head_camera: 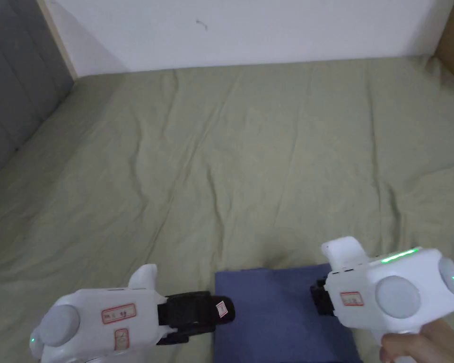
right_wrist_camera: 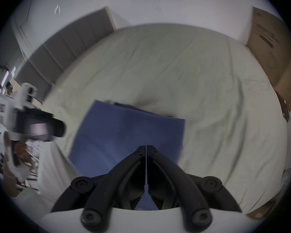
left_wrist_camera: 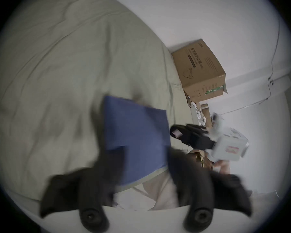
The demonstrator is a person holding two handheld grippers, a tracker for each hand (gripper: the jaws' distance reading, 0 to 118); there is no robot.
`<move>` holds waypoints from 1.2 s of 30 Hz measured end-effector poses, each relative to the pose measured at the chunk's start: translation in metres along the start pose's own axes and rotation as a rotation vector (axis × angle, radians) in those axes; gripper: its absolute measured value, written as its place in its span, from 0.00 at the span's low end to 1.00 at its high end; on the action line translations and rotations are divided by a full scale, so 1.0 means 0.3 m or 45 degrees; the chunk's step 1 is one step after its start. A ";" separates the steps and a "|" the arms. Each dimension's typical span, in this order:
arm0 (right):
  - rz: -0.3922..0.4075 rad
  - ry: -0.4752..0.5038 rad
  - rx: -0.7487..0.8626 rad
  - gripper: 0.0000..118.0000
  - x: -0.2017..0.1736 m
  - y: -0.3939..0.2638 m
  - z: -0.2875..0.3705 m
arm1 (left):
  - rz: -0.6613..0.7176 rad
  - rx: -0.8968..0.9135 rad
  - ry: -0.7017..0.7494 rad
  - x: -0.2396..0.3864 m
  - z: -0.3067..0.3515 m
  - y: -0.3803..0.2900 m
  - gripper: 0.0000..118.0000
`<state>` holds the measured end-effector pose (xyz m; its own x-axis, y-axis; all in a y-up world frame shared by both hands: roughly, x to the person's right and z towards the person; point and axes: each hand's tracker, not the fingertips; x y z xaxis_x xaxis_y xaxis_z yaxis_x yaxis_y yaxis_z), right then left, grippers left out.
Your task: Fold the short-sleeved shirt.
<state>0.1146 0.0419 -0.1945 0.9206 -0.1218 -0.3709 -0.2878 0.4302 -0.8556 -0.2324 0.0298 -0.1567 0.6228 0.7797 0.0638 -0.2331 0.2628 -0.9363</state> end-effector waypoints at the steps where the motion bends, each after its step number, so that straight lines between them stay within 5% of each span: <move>1: 0.012 -0.023 -0.068 0.02 -0.005 0.004 -0.064 | 0.018 0.001 -0.001 -0.052 0.002 -0.005 0.85; 2: 0.041 -0.038 -0.125 0.02 -0.006 0.001 -0.115 | 0.043 -0.004 0.005 -0.081 -0.002 -0.012 0.92; 12: 0.003 -0.023 -0.128 0.01 0.001 0.014 -0.080 | 0.248 -0.001 -0.329 -0.246 -0.232 0.050 0.92; 16: -0.005 -0.023 -0.130 0.01 0.003 0.012 -0.080 | 0.302 -0.149 -0.459 -0.244 -0.366 0.064 0.81; 17: -0.006 -0.028 -0.134 0.01 0.002 0.016 -0.078 | 0.266 -0.196 -0.388 -0.224 -0.387 0.061 0.71; 18: -0.006 -0.033 -0.137 0.01 0.001 0.018 -0.074 | 0.161 -0.248 -0.219 -0.207 -0.410 0.061 0.35; 19: -0.013 -0.039 -0.137 0.01 0.000 0.020 -0.063 | 0.111 -0.269 -0.146 -0.205 -0.422 0.058 0.20; 21: -0.023 -0.042 -0.124 0.01 -0.005 0.021 -0.031 | 0.265 -0.259 -0.346 -0.238 -0.382 0.087 0.19; 28: 0.145 -0.190 -0.008 0.01 -0.035 -0.003 0.065 | -0.021 -0.224 -0.070 -0.249 -0.100 0.260 0.19; 36: -0.092 -0.166 -0.012 0.01 0.005 -0.058 0.076 | -0.188 -0.275 0.570 -0.457 0.365 0.524 0.18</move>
<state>0.1270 0.0547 -0.1717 0.9653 -0.0343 -0.2589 -0.2218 0.4158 -0.8820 -0.4360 0.0265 -0.2747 0.9071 0.4109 0.0909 0.0117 0.1914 -0.9814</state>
